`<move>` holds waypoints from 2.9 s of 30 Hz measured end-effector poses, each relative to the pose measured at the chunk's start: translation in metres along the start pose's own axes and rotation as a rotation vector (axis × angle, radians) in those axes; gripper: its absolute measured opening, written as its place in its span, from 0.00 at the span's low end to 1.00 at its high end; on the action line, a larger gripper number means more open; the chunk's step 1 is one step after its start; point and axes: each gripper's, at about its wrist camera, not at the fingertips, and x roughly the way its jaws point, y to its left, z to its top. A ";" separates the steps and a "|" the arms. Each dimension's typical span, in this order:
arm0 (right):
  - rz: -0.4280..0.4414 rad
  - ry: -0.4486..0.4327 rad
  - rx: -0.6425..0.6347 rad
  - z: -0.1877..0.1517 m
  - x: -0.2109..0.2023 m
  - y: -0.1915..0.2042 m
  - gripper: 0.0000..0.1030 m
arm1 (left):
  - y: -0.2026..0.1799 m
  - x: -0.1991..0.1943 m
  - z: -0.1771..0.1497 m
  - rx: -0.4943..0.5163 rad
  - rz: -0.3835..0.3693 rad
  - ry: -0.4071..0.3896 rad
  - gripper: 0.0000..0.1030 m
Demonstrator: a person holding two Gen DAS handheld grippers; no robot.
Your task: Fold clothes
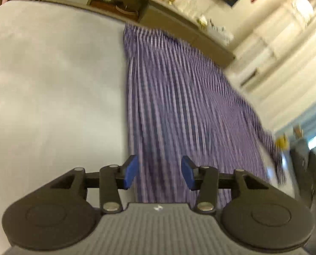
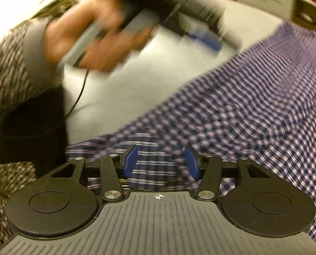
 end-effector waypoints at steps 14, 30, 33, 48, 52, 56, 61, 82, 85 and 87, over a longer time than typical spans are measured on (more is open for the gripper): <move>-0.072 0.014 -0.004 -0.058 -0.009 0.034 0.45 | -0.045 -0.022 -0.098 0.129 0.160 0.072 0.51; -0.122 -0.013 0.077 -0.076 -0.023 0.011 0.49 | -0.053 -0.047 -0.101 0.080 0.255 -0.058 0.20; -0.116 -0.013 0.067 -0.077 -0.023 0.008 0.51 | -0.066 -0.061 -0.109 0.135 0.273 -0.124 0.26; -0.585 -0.398 0.690 -0.187 -0.230 -0.156 0.59 | -0.103 -0.076 -0.080 0.231 0.191 -0.111 0.33; -0.908 -0.338 0.935 -0.272 -0.272 -0.204 0.60 | -0.161 -0.073 -0.054 0.334 0.083 -0.128 0.40; -1.012 -0.163 0.960 -0.305 -0.257 -0.225 0.56 | -0.239 -0.041 -0.049 0.523 -0.034 -0.074 0.47; -0.912 -0.243 0.954 -0.307 -0.266 -0.224 0.00 | -0.328 0.009 -0.073 0.795 -0.119 -0.014 0.57; -0.852 -0.268 0.877 -0.310 -0.254 -0.245 0.17 | -0.454 0.166 -0.128 1.131 -0.119 0.027 0.68; -0.731 -0.356 0.940 -0.312 -0.267 -0.246 0.00 | -0.459 0.175 -0.132 1.160 -0.099 -0.007 0.68; -0.664 -0.438 0.973 -0.315 -0.277 -0.245 0.00 | -0.462 0.183 -0.134 1.177 -0.084 -0.038 0.69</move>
